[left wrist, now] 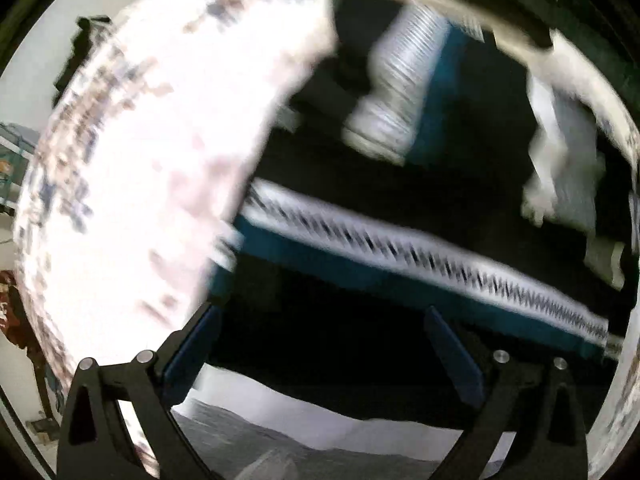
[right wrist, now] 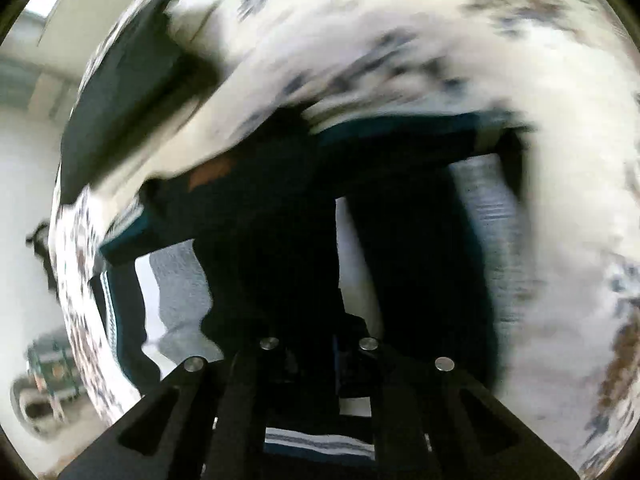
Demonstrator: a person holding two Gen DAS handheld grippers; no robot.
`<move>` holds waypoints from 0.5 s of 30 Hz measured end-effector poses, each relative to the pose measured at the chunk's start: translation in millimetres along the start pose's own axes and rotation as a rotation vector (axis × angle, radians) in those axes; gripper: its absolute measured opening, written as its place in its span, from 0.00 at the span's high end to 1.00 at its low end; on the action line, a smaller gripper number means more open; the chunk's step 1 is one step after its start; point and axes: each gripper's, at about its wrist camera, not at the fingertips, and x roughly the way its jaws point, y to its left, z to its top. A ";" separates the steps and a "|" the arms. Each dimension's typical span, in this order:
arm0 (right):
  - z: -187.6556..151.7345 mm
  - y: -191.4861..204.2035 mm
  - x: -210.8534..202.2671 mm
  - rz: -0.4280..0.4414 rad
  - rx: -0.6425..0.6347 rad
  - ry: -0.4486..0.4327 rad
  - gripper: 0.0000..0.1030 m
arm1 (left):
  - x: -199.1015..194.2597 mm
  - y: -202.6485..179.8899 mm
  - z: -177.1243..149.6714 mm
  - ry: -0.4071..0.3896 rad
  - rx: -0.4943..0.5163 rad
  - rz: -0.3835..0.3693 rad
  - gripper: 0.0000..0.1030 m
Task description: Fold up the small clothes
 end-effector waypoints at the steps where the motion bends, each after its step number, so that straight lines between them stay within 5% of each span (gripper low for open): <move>1: 1.7 -14.2 -3.8 0.004 0.027 0.006 0.92 | -4.7 4.0 4.1 -0.018 -0.008 0.005 0.00; 6: 3.3 -64.9 22.6 0.042 0.130 0.115 0.89 | -13.6 23.9 43.9 -0.077 -0.079 0.015 0.00; 8: 0.3 -75.9 33.7 0.040 0.150 0.168 0.75 | -6.2 37.3 66.9 -0.091 -0.115 0.020 0.00; 11: 0.4 -78.3 18.3 -0.061 0.133 0.125 0.57 | 2.8 50.4 88.9 -0.100 -0.146 0.010 0.00; 15: 3.6 -45.9 -23.8 -0.096 0.077 0.007 0.53 | 25.9 67.6 108.5 -0.077 -0.189 -0.059 0.00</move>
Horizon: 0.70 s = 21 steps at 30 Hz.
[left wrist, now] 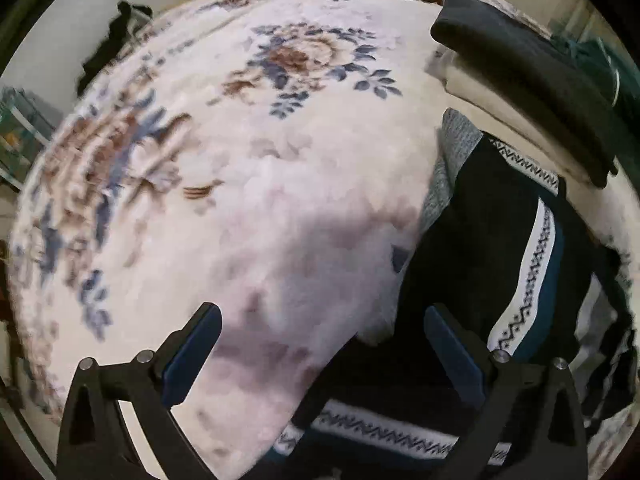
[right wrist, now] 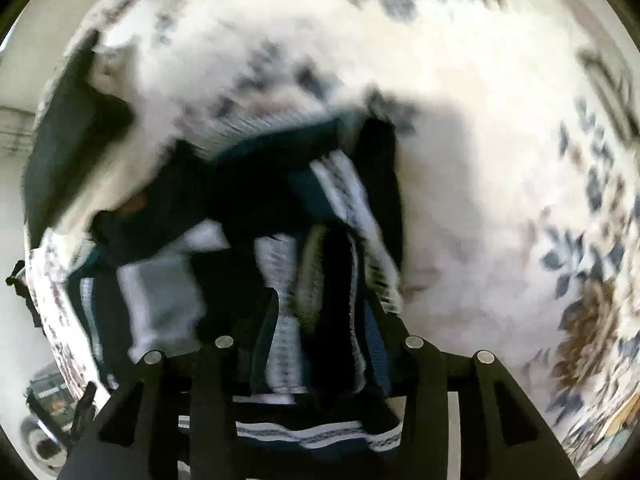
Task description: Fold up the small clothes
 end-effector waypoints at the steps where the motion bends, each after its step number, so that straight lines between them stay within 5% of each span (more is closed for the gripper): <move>1: 1.1 20.4 -9.8 0.038 -0.045 -0.018 0.51 | 6.3 1.7 0.4 0.008 -0.005 -0.025 0.00; 4: 6.9 91.5 -10.3 0.191 -0.199 0.048 0.48 | 17.0 -1.3 -3.0 0.019 0.011 -0.109 0.09; 6: 9.8 162.5 8.6 0.309 -0.330 0.144 0.48 | 22.6 -4.9 -8.2 0.021 0.039 -0.173 0.46; 7: 8.3 191.5 18.1 0.336 -0.388 0.174 0.48 | 24.2 -7.5 -10.8 0.029 0.050 -0.196 0.77; 8: 7.4 225.3 30.6 0.365 -0.455 0.207 0.48 | 25.5 -8.7 -14.6 0.030 0.055 -0.234 0.86; 15: -4.3 381.8 133.2 0.320 -0.734 0.378 0.49 | 20.6 6.6 -27.3 -0.023 -0.013 -0.316 0.91; 16: -5.9 391.4 142.9 0.312 -0.745 0.401 0.65 | 21.7 9.6 -27.8 -0.018 -0.035 -0.329 0.91; 17: -8.8 397.2 148.8 0.315 -0.761 0.398 0.92 | 22.8 11.4 -28.0 -0.014 -0.049 -0.339 0.91; 21: 3.8 400.0 151.0 0.285 -0.715 0.309 0.92 | 29.4 14.4 -28.4 -0.010 -0.072 -0.366 0.91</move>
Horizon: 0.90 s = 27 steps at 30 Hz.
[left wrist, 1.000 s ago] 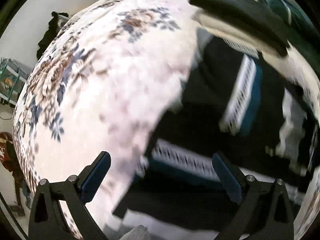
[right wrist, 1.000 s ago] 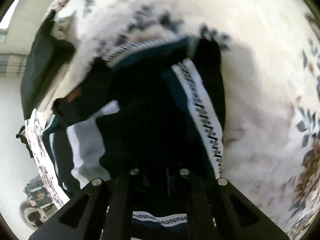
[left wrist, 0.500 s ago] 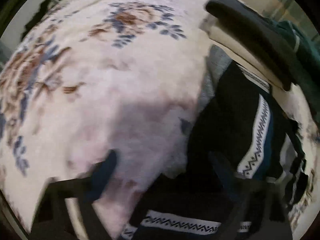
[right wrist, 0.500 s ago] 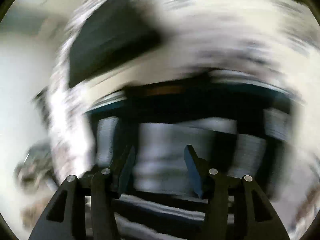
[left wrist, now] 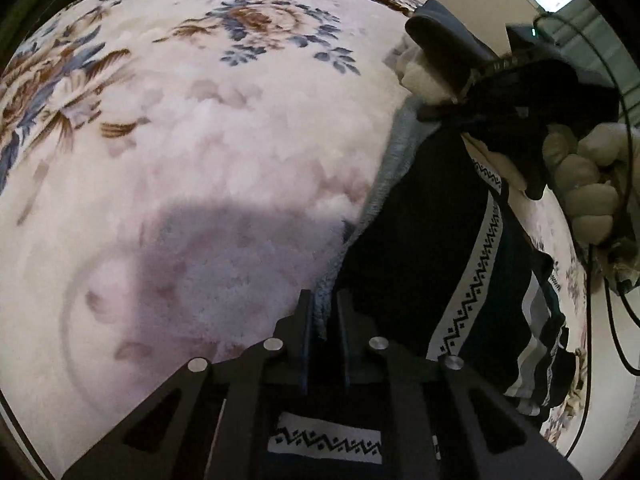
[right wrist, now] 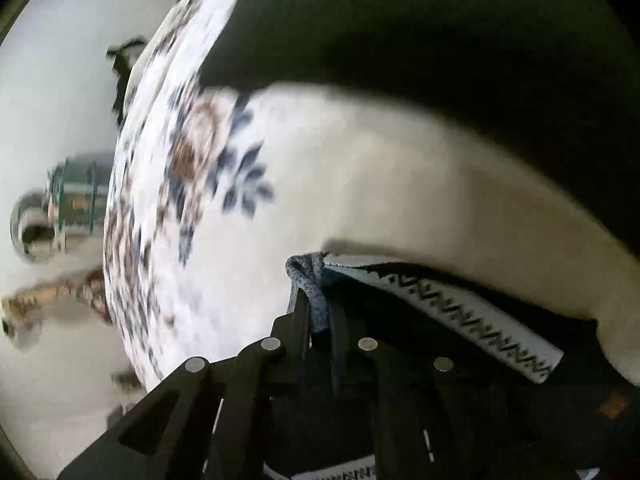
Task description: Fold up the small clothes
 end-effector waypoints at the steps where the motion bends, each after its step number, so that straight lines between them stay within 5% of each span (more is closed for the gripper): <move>1: 1.4 -8.1 0.7 -0.011 0.029 -0.003 0.92 | 1.3 1.9 1.2 0.005 -0.006 -0.005 0.91; 4: 6.6 -11.4 13.5 -0.017 0.049 0.037 0.89 | 1.1 4.4 5.6 0.028 -0.014 -0.018 0.91; 8: -7.8 -25.3 -22.9 0.037 0.147 0.015 0.51 | -17.7 -1.5 15.3 0.048 0.027 0.050 0.88; 10: -32.0 -35.7 -59.0 0.051 0.183 -0.064 0.44 | -30.3 -10.8 19.2 0.035 0.096 0.129 0.87; 12: -71.1 -62.2 -101.2 0.032 0.240 -0.129 0.39 | -42.0 -18.5 20.6 0.002 0.155 0.171 0.73; 14: -121.8 -97.7 -141.5 -0.011 0.337 -0.184 0.38 | -49.7 -25.6 21.3 -0.011 0.196 0.206 0.10; 15: -144.2 -116.7 -160.1 -0.020 0.387 -0.205 0.38 | -51.8 -30.6 21.6 -0.012 0.213 0.227 0.03; 21: -294.5 -235.2 -243.3 -0.191 0.732 -0.336 0.27 | -34.6 -60.1 22.6 0.001 0.273 0.240 0.02; 27: -324.4 -295.9 -198.6 -0.133 0.805 -0.269 0.29 | 2.7 -75.9 41.0 0.021 0.319 0.273 0.02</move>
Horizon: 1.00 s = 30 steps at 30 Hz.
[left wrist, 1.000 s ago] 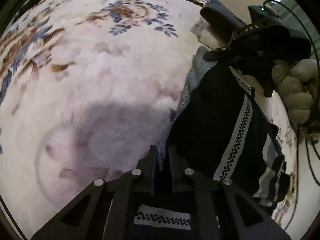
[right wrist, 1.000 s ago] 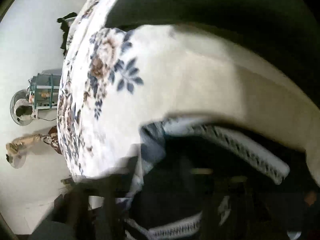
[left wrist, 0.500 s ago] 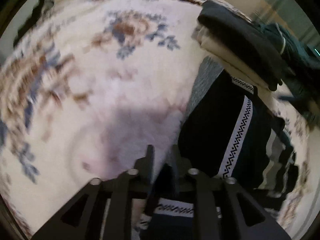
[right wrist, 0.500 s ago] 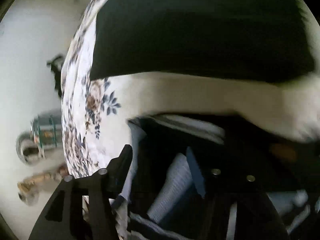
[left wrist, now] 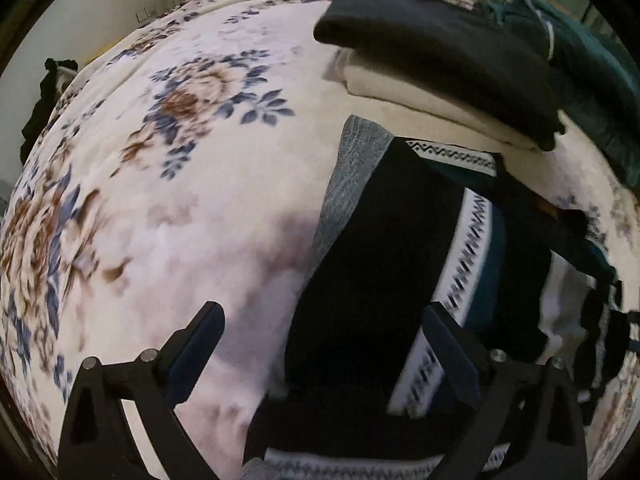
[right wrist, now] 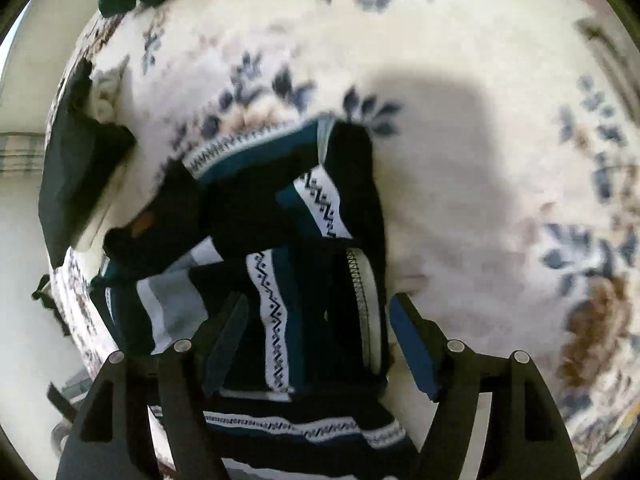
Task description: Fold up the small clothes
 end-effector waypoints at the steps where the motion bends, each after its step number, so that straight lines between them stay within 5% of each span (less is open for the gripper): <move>1: 0.7 -2.2 9.0 0.019 0.000 0.011 0.55 | 9.3 -0.6 4.5 0.011 0.005 0.011 0.02; 2: -1.9 0.3 17.3 0.034 -0.017 0.005 0.96 | 13.2 0.1 5.5 0.017 0.005 0.017 0.02; 7: -11.1 19.4 -13.0 -0.005 -0.111 -0.174 0.98 | 6.9 15.8 10.6 0.003 -0.037 0.030 0.02; 11: 2.7 -7.1 1.6 0.003 -0.040 -0.029 0.87 | -24.9 20.4 4.8 -0.034 -0.050 0.026 0.02; 14: -14.2 -23.7 -27.2 0.045 0.012 -0.039 0.67 | -50.6 13.1 -5.0 -0.068 -0.009 0.016 0.02; 17: -45.3 -48.1 -72.5 0.107 0.089 -0.040 0.62 | -76.8 -3.9 -28.4 -0.077 0.059 0.001 0.02; 23: -81.1 -106.4 -138.1 0.125 0.113 0.035 0.41 | -115.7 -58.2 -109.2 -0.007 0.181 0.012 0.02; 30: -15.3 -133.5 -113.7 0.195 -0.052 0.122 0.41 | -129.3 -153.0 -235.0 0.124 0.235 0.097 0.02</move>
